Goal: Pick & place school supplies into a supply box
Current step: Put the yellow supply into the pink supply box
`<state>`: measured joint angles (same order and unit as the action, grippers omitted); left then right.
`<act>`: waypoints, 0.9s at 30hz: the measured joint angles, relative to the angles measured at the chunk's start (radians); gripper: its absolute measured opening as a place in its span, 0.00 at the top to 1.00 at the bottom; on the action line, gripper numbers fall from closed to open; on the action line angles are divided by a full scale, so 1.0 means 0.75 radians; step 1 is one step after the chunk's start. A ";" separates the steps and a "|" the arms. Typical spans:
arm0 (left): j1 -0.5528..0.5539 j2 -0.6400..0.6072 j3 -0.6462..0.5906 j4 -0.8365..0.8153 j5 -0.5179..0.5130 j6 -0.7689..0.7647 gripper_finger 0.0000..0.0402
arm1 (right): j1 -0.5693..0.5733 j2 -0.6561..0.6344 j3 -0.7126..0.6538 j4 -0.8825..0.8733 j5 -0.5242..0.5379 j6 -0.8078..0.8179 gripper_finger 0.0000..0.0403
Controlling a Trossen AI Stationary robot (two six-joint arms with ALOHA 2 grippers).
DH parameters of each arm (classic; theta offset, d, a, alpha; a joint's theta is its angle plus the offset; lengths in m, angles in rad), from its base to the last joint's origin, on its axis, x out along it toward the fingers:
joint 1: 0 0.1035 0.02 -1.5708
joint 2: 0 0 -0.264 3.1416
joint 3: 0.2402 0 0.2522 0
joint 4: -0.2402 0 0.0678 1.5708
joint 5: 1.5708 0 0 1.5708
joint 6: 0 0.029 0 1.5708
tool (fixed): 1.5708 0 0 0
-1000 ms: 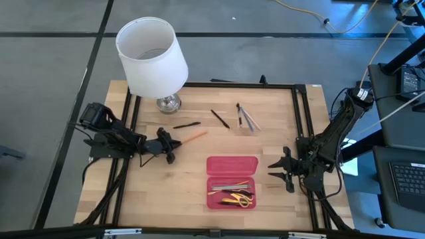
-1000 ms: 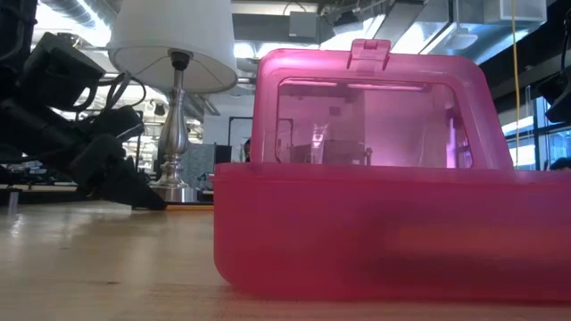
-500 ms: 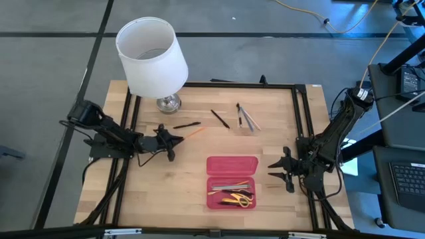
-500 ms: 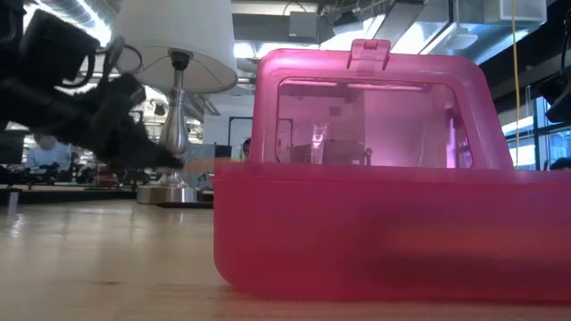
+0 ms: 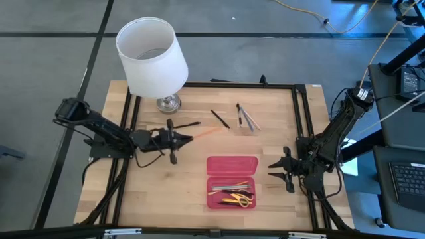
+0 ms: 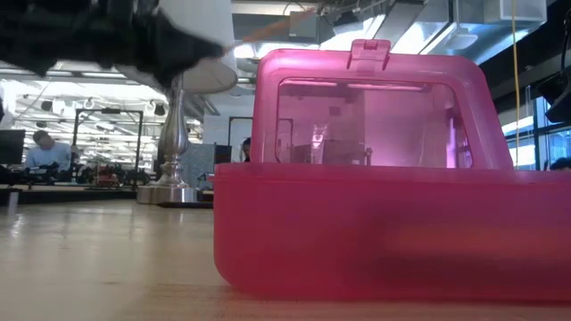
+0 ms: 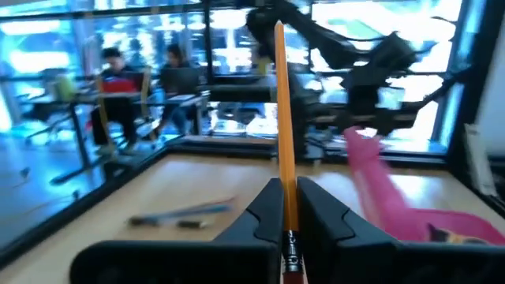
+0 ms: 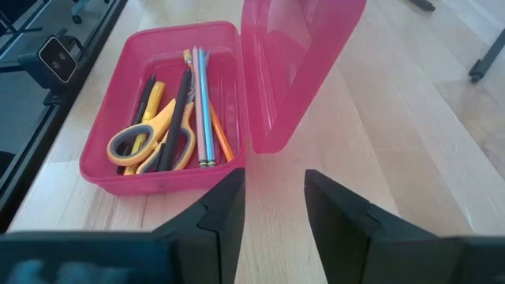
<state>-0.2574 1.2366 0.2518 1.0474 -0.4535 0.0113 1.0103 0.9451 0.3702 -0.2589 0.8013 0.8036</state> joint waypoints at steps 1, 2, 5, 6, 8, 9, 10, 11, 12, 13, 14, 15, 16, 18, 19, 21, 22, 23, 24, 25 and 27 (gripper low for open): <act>-0.015 0.000 0.051 -0.062 0.005 0.022 0.97 | 0.000 0.000 0.000 0.000 0.000 0.000 0.66; -0.032 -0.001 0.106 -0.143 0.005 0.041 0.97 | 0.000 0.000 0.000 0.000 0.000 0.000 0.66; -0.091 0.000 0.304 -0.479 -0.032 0.073 0.97 | 0.000 0.000 0.000 0.000 0.000 0.000 0.66; -0.110 0.001 0.376 -0.601 -0.057 0.073 0.97 | 0.000 0.000 0.000 0.000 0.000 0.000 0.66; -0.145 0.017 0.513 -0.804 -0.110 0.045 0.97 | -0.001 0.000 0.000 0.000 0.000 0.000 0.66; -0.163 0.029 0.573 -0.882 -0.128 0.019 0.97 | 0.000 0.000 0.000 0.000 0.000 0.000 0.66; -0.180 0.045 0.628 -0.957 -0.135 -0.007 0.97 | 0.000 0.000 0.000 0.000 0.000 0.000 0.66; -0.197 0.069 0.680 -1.005 -0.136 -0.032 0.97 | 0.000 0.000 0.000 0.000 0.000 0.000 0.66; -0.214 0.098 0.727 -1.037 -0.134 -0.052 0.97 | 0.000 0.000 0.000 0.000 0.000 0.000 0.66; -0.233 0.131 0.771 -1.060 -0.135 -0.062 0.97 | -0.001 0.000 0.000 0.000 0.000 0.000 0.66; -0.255 0.166 0.810 -1.080 -0.135 -0.063 0.97 | 0.000 0.000 0.000 0.000 0.000 0.000 0.66; -0.274 0.207 0.850 -1.091 -0.135 -0.065 0.97 | 0.000 0.000 0.000 0.000 0.000 0.000 0.66; -0.291 0.253 0.891 -1.095 -0.133 -0.066 0.97 | -0.001 0.000 0.000 0.000 0.000 0.000 0.66; -0.325 0.340 0.965 -1.112 -0.134 -0.067 0.97 | 0.000 0.000 0.000 0.000 -0.001 0.000 0.66; -0.340 0.384 1.003 -1.126 -0.130 -0.067 0.97 | 0.000 0.000 0.000 0.000 -0.003 0.000 0.66; -0.366 0.467 1.065 -1.143 -0.099 -0.067 0.97 | 0.000 0.000 0.000 0.000 -0.016 0.001 0.66; -0.378 0.510 1.091 -1.143 -0.084 -0.069 0.97 | 0.000 0.000 0.000 0.000 -0.022 0.003 0.66; -0.389 0.553 1.114 -1.142 -0.064 -0.079 0.97 | 0.000 0.000 0.000 0.000 -0.027 0.003 0.66; -0.396 0.594 1.134 -1.144 -0.058 -0.093 0.97 | 0.000 0.000 0.000 0.001 -0.034 0.003 0.66; -0.403 0.634 1.151 -1.145 -0.051 -0.113 0.97 | 0.000 0.000 0.000 0.000 -0.044 0.004 0.66; -0.412 0.701 1.174 -1.144 -0.007 -0.130 0.97 | 0.000 -0.001 0.000 0.001 -0.048 0.004 0.66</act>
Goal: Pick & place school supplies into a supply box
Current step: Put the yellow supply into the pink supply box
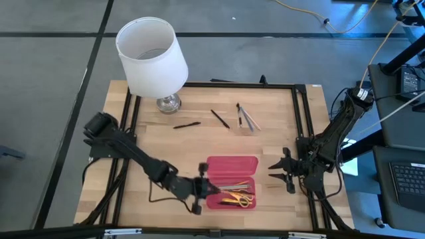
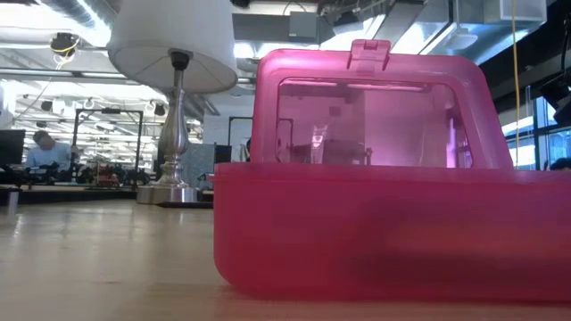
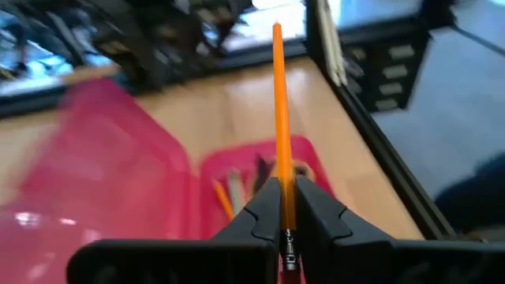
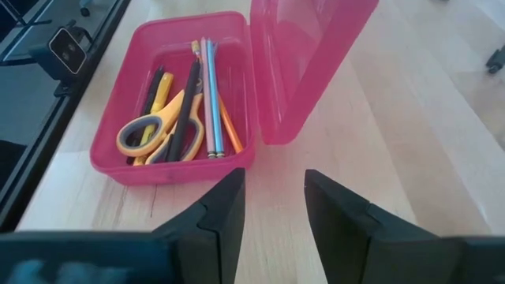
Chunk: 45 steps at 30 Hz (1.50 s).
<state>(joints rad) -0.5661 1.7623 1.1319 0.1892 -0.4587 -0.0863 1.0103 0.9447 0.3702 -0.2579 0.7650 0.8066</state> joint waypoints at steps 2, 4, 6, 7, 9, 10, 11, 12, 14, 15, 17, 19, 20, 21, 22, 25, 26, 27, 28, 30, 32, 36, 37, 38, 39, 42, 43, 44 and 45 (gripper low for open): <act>0.000 0.059 0.013 -0.001 0.058 -0.004 0.97 | -0.001 0.000 0.000 0.003 0.000 0.000 0.66; 0.007 0.107 0.027 0.000 0.096 -0.023 0.97 | 0.000 0.000 0.000 0.008 -0.002 0.000 0.66; 0.018 0.135 0.033 -0.001 0.116 -0.042 0.97 | -0.001 0.000 0.000 0.010 -0.010 0.008 0.66; 0.024 0.145 0.033 0.000 0.124 -0.047 0.97 | 0.000 0.000 0.000 0.010 -0.010 0.020 0.66; 0.036 0.164 0.036 0.002 0.125 -0.069 0.97 | -0.001 0.000 0.000 0.010 -0.011 0.038 0.66; 0.042 0.171 0.035 -0.004 0.127 -0.077 0.97 | -0.001 0.000 0.000 0.011 -0.011 0.039 0.66; 0.048 0.180 0.035 -0.003 0.140 -0.080 0.97 | 0.000 0.000 0.000 0.013 -0.011 0.039 0.66; 0.056 0.191 0.035 0.009 0.164 -0.082 0.97 | 0.000 0.000 0.000 0.016 -0.011 0.040 0.66; 0.065 0.217 0.035 0.016 0.197 -0.081 0.97 | -0.001 0.000 0.000 0.019 -0.011 0.040 0.66; 0.070 0.232 0.035 0.024 0.211 -0.082 0.97 | 0.000 0.000 0.000 0.019 -0.012 0.040 0.66; 0.080 0.257 0.035 0.022 0.224 -0.089 0.97 | 0.000 0.000 0.000 0.019 -0.012 0.039 0.66; 0.088 0.278 0.035 0.019 0.224 -0.109 0.97 | 0.000 0.000 0.000 0.020 -0.012 0.039 0.66; 0.093 0.284 0.035 0.012 0.230 -0.114 0.97 | 0.000 0.000 0.000 0.020 -0.012 0.039 0.66; 0.097 0.291 0.034 0.011 0.239 -0.116 0.97 | 0.000 0.000 0.000 0.020 -0.012 0.039 0.66; 0.102 0.297 0.034 0.011 0.255 -0.116 0.97 | 0.000 0.000 0.000 0.020 -0.012 0.039 0.66; 0.109 0.308 0.034 -0.008 0.256 -0.127 0.97 | 0.000 0.000 0.000 0.020 -0.012 0.038 0.66; 0.112 0.309 0.034 -0.018 0.256 -0.132 0.97 | 0.000 0.000 0.000 0.019 -0.012 0.038 0.66; 0.113 0.309 0.034 -0.028 0.257 -0.134 0.97 | 0.000 0.000 0.000 0.020 -0.012 0.038 0.66; 0.113 0.309 0.034 -0.037 0.257 -0.139 0.97 | 0.000 0.000 0.000 0.020 -0.012 0.038 0.66; 0.113 0.309 0.034 -0.053 0.253 -0.149 0.97 | 0.000 0.000 0.000 0.019 -0.012 0.037 0.66; 0.113 0.310 0.033 -0.077 0.255 -0.150 0.97 | 0.000 0.000 0.000 0.019 -0.012 0.037 0.66; 0.113 0.310 0.033 -0.099 0.255 -0.166 0.97 | 0.000 0.000 0.000 0.019 -0.012 0.036 0.66; 0.113 0.310 0.033 -0.102 0.255 -0.173 0.96 | 0.000 0.000 0.000 0.019 -0.012 0.036 0.66; 0.113 0.310 0.033 -0.102 0.255 -0.183 0.96 | -0.001 0.000 0.000 0.019 -0.012 0.036 0.66; 0.113 0.310 0.033 -0.101 0.255 -0.187 0.95 | 0.000 0.000 0.000 0.019 -0.012 0.036 0.66; 0.113 0.310 0.033 -0.101 0.255 -0.186 0.92 | -0.001 0.000 0.000 0.019 -0.012 0.036 0.66; 0.113 0.310 0.033 -0.100 0.255 -0.186 0.91 | 0.000 0.000 0.000 0.019 -0.012 0.036 0.66; 0.113 0.310 0.033 -0.100 0.255 -0.186 0.89 | -0.001 0.000 0.000 0.019 -0.012 0.036 0.66; 0.113 0.310 0.033 -0.100 0.255 -0.185 0.88 | 0.000 0.000 0.000 0.019 -0.012 0.036 0.66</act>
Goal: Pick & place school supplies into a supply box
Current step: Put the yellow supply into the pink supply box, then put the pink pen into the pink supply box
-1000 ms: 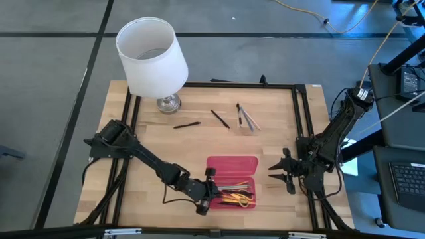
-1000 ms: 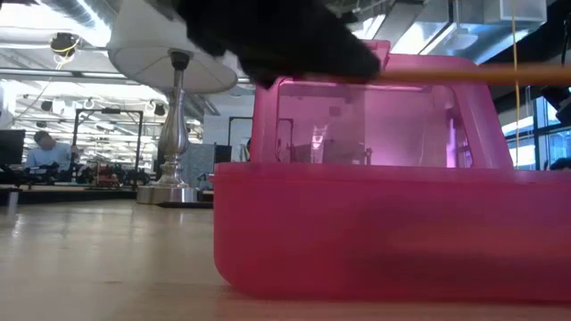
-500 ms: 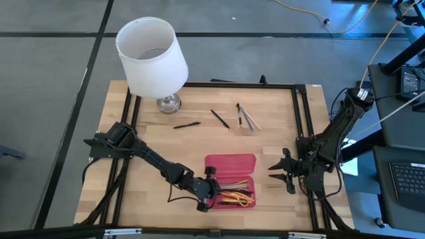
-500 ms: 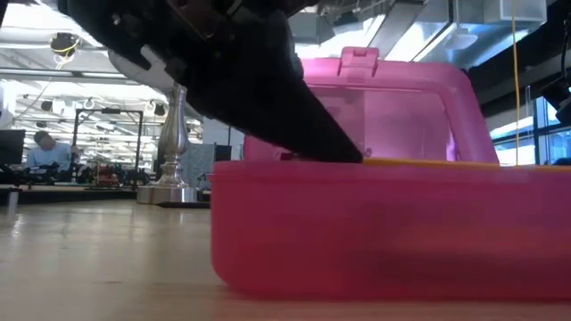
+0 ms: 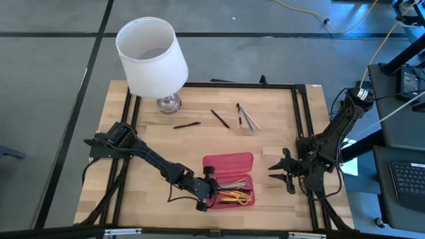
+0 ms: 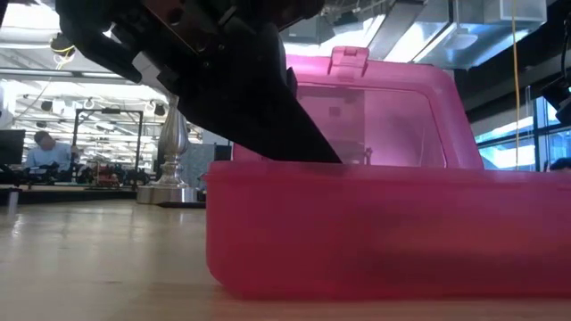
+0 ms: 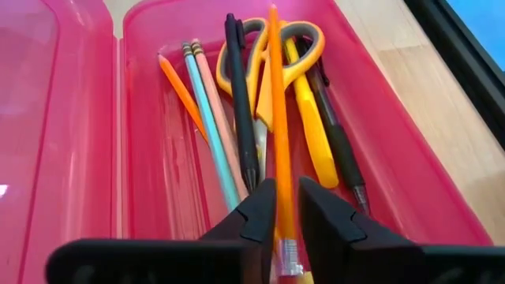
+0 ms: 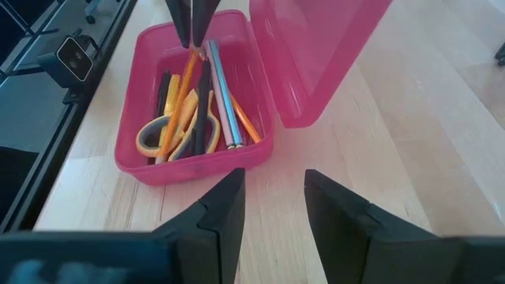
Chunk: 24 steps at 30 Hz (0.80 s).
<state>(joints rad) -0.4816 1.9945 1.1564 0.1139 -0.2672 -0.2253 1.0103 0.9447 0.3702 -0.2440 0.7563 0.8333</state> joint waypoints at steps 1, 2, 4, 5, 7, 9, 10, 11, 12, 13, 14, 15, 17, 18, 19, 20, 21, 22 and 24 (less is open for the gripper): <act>0.000 0.000 0.000 0.000 0.000 0.001 0.86 | 0.000 0.000 0.000 0.000 0.000 0.000 0.66; 0.000 0.000 0.000 0.000 0.000 0.001 0.85 | 0.000 0.000 0.000 0.000 0.000 0.000 0.66; 0.000 -0.004 0.000 0.000 0.000 0.002 0.82 | 0.000 0.000 0.000 0.000 0.000 0.000 0.66; 0.000 -0.011 0.000 -0.001 0.000 0.002 0.81 | 0.000 0.000 0.000 0.000 0.000 0.000 0.66; 0.000 -0.034 -0.001 -0.005 0.000 0.003 0.79 | 0.000 0.000 0.000 0.001 0.000 0.000 0.66; 0.000 -0.066 -0.001 -0.009 0.000 0.012 0.77 | -0.001 0.000 0.000 0.016 0.004 0.003 0.66; 0.000 -0.087 -0.001 -0.012 0.002 0.029 0.77 | 0.000 0.001 0.000 0.037 0.010 0.005 0.66; 0.000 -0.111 -0.001 -0.014 0.002 0.052 0.76 | -0.001 0.001 0.000 0.064 0.011 0.013 0.66; 0.000 -0.140 -0.001 -0.016 0.002 0.076 0.76 | -0.001 0.001 0.000 0.089 0.012 0.022 0.66; -0.001 -0.167 -0.001 -0.021 0.001 0.105 0.76 | 0.000 0.001 0.000 0.111 0.012 0.029 0.66; -0.002 -0.199 -0.001 -0.031 0.001 0.132 0.76 | -0.001 0.001 0.000 0.127 0.013 0.029 0.66; -0.003 -0.232 -0.001 -0.058 0.001 0.155 0.76 | -0.001 0.001 0.000 0.135 0.013 0.018 0.66; -0.003 -0.296 -0.001 -0.114 0.000 0.179 0.76 | -0.001 0.001 0.000 0.137 0.014 -0.038 0.66; -0.003 -0.330 -0.001 -0.161 -0.004 0.180 0.77 | -0.001 0.001 0.000 0.140 0.021 -0.059 0.66; -0.003 -0.360 -0.001 -0.209 -0.003 0.180 0.77 | -0.003 0.001 0.000 0.141 0.047 -0.083 0.66; -0.003 -0.388 -0.001 -0.239 -0.003 0.179 0.77 | -0.007 0.001 0.000 0.140 0.083 -0.109 0.66; -0.002 -0.416 -0.006 -0.266 -0.004 0.180 0.77 | -0.014 0.001 0.000 0.141 0.138 -0.125 0.66; -0.002 -0.448 -0.024 -0.285 -0.005 0.191 0.78 | -0.024 0.001 0.000 0.141 0.207 -0.140 0.66; 0.008 -0.513 -0.072 -0.282 -0.006 0.206 0.78 | -0.052 0.000 0.000 0.131 0.343 -0.139 0.66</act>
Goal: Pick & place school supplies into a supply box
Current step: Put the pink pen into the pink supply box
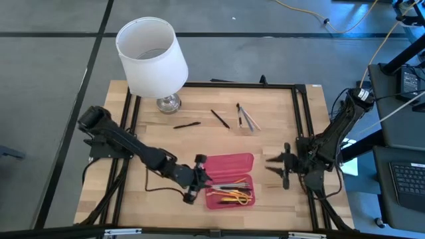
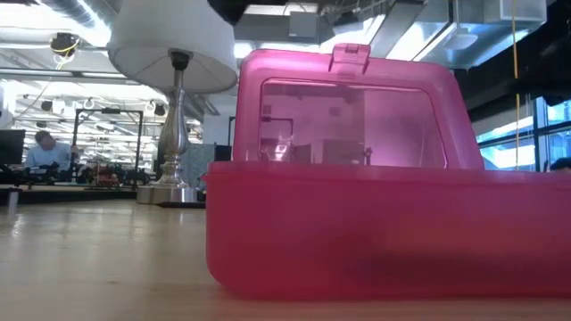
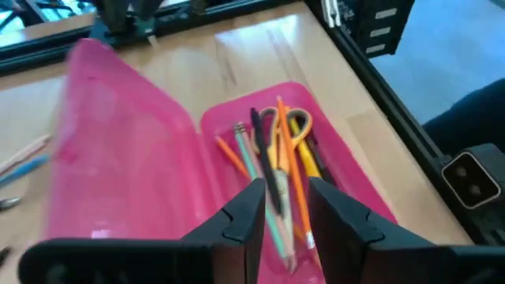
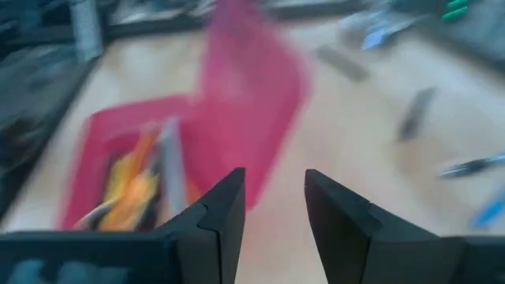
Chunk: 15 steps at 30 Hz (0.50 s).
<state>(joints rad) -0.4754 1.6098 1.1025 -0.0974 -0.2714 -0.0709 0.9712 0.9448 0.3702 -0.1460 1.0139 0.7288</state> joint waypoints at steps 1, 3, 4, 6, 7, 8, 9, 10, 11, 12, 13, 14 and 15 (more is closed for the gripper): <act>0.006 -0.037 -0.035 0.005 0.000 -0.001 0.78 | -0.019 0.000 0.000 -0.006 0.054 -0.001 0.66; 0.022 -0.112 -0.116 0.050 -0.010 -0.018 0.78 | -0.063 -0.001 0.000 -0.036 0.101 -0.007 0.66; 0.028 -0.152 -0.167 0.094 -0.021 -0.023 0.78 | -0.092 0.001 0.000 -0.063 0.101 -0.007 0.66; 0.035 -0.229 -0.279 0.211 -0.047 -0.025 0.77 | -0.152 0.005 0.000 -0.127 0.099 0.008 0.66; 0.039 -0.264 -0.339 0.283 -0.050 -0.017 0.78 | -0.185 0.007 0.000 -0.171 0.096 0.028 0.66; 0.043 -0.300 -0.401 0.351 -0.054 -0.016 0.78 | -0.220 0.009 -0.001 -0.210 0.093 0.036 0.66; 0.045 -0.334 -0.461 0.416 -0.061 -0.017 0.78 | -0.253 0.014 -0.001 -0.234 0.094 0.039 0.66; 0.046 -0.362 -0.518 0.484 -0.065 -0.017 0.78 | -0.285 0.018 -0.001 -0.260 0.096 0.037 0.66; 0.047 -0.391 -0.577 0.550 -0.072 -0.015 0.78 | -0.315 0.020 -0.001 -0.279 0.099 0.028 0.66; 0.047 -0.415 -0.637 0.611 -0.094 -0.011 0.79 | -0.343 0.023 -0.001 -0.279 0.112 0.024 0.66; 0.047 -0.429 -0.688 0.683 -0.116 -0.011 0.78 | -0.372 0.028 -0.001 -0.281 0.126 0.023 0.66; 0.047 -0.441 -0.740 0.746 -0.139 -0.011 0.78 | -0.401 0.030 -0.001 -0.295 0.132 0.022 0.66; 0.047 -0.451 -0.789 0.810 -0.169 -0.011 0.78 | -0.428 0.030 -0.001 -0.304 0.133 0.021 0.66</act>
<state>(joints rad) -0.4400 1.2714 0.5108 0.5104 -0.3982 -0.0788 0.6502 0.9672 0.3698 -0.3737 1.1133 0.7444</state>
